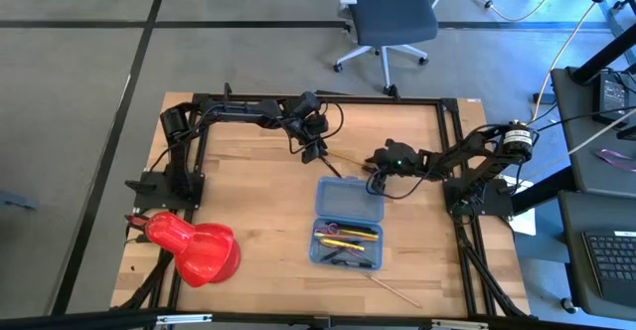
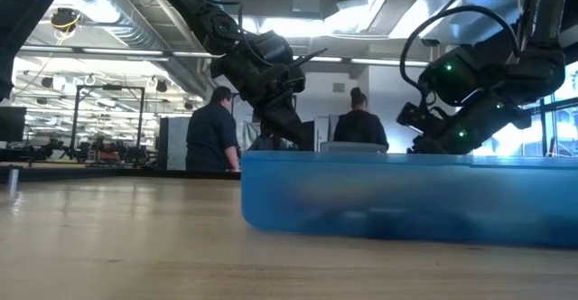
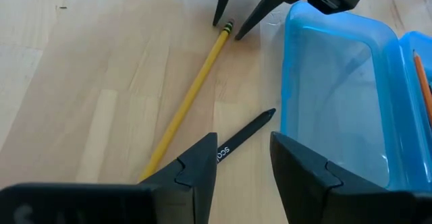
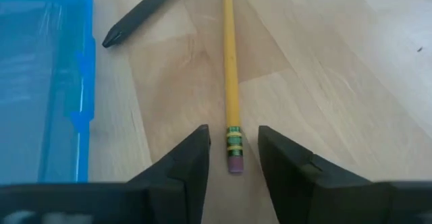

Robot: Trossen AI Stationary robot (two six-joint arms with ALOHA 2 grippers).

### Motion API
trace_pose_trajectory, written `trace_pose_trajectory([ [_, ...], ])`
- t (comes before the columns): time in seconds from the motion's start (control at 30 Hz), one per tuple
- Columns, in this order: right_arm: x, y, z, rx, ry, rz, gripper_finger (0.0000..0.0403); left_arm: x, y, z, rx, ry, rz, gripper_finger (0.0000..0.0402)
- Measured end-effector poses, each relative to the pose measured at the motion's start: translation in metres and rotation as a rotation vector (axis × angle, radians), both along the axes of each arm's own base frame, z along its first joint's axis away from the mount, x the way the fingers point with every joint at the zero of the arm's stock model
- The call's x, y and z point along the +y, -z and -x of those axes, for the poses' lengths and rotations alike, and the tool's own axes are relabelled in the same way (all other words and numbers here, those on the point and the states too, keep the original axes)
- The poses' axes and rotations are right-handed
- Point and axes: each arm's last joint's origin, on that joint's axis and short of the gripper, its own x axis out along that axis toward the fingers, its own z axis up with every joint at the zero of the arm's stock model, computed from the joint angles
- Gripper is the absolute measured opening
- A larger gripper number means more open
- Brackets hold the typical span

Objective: Pick & place school supplies into a supply box
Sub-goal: Put the top right yellow pencil into the blue supply box

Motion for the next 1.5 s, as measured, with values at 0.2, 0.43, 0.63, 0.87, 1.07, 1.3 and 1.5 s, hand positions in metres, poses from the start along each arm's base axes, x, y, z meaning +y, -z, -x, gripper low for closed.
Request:
trace_pose_trajectory([
  [0.2, 0.000, 0.000, 0.000, 0.002, -0.004, 0.003, 0.0092, 0.000, 0.000, 0.000, -0.001, -0.001, 0.000, 0.0130],
  [0.43, -0.001, 0.000, 0.001, 0.007, 0.021, 0.024, 0.0039, 0.000, 0.000, 0.000, -0.001, -0.001, 0.000, 0.0130],
  [0.63, -0.001, 0.000, 0.001, -0.007, 0.031, 0.022, 0.0021, 0.000, 0.000, 0.000, 0.001, -0.004, 0.004, 0.0130],
  [0.87, -0.001, -0.001, 0.001, -0.031, 0.054, -0.018, 0.0023, 0.000, 0.000, 0.000, 0.004, -0.012, 0.012, 0.0130],
  [1.07, -0.001, -0.001, 0.001, -0.045, 0.054, -0.021, 0.0023, 0.004, -0.004, 0.006, 0.012, -0.001, -0.003, 0.0130],
  [1.3, 0.000, -0.006, 0.003, -0.056, 0.065, -0.037, 0.0022, 0.019, -0.003, 0.016, 0.023, -0.013, -0.023, 0.0130],
  [1.5, 0.000, -0.014, 0.004, -0.074, 0.063, -0.035, 0.0021, 0.041, -0.005, 0.028, -0.046, 0.005, 0.019, 0.0130],
])
